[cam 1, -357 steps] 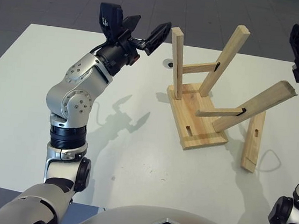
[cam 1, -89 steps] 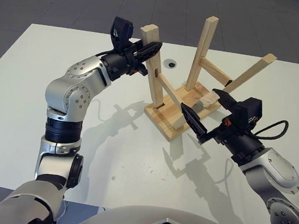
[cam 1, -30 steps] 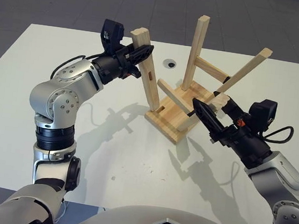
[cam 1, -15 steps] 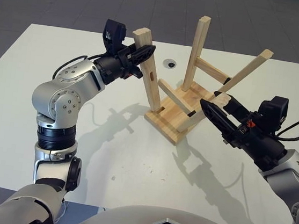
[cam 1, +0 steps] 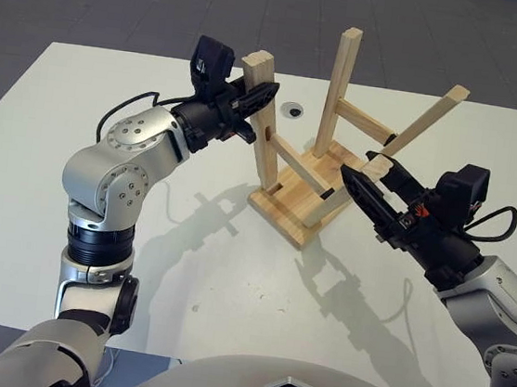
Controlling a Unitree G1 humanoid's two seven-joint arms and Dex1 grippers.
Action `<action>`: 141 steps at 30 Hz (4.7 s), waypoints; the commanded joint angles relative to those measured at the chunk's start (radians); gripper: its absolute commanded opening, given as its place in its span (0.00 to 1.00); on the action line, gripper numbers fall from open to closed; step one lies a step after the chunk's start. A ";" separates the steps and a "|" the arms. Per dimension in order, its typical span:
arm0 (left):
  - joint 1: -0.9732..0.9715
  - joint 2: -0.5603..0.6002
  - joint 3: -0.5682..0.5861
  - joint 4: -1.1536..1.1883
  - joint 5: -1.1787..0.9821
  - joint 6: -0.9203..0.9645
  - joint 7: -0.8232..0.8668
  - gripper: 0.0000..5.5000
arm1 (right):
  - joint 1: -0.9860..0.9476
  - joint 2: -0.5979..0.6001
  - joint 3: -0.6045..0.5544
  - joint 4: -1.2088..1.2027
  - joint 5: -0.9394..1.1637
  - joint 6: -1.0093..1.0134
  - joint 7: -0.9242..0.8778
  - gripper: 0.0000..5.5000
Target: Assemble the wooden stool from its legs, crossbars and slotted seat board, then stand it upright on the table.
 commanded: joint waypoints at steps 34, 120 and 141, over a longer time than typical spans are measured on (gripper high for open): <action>0.012 0.007 -0.033 0.041 0.111 -0.066 -0.046 0.19 | 0.060 -0.007 0.083 0.006 -0.081 0.006 0.037 0.42; 0.041 -0.043 0.032 0.013 0.022 0.020 -0.019 0.19 | 0.084 -0.002 0.112 0.005 -0.124 -0.017 0.039 0.41; 0.066 0.039 -0.093 0.016 0.112 -0.048 -0.064 0.19 | 0.079 0.006 0.131 0.003 -0.135 -0.015 0.031 0.41</action>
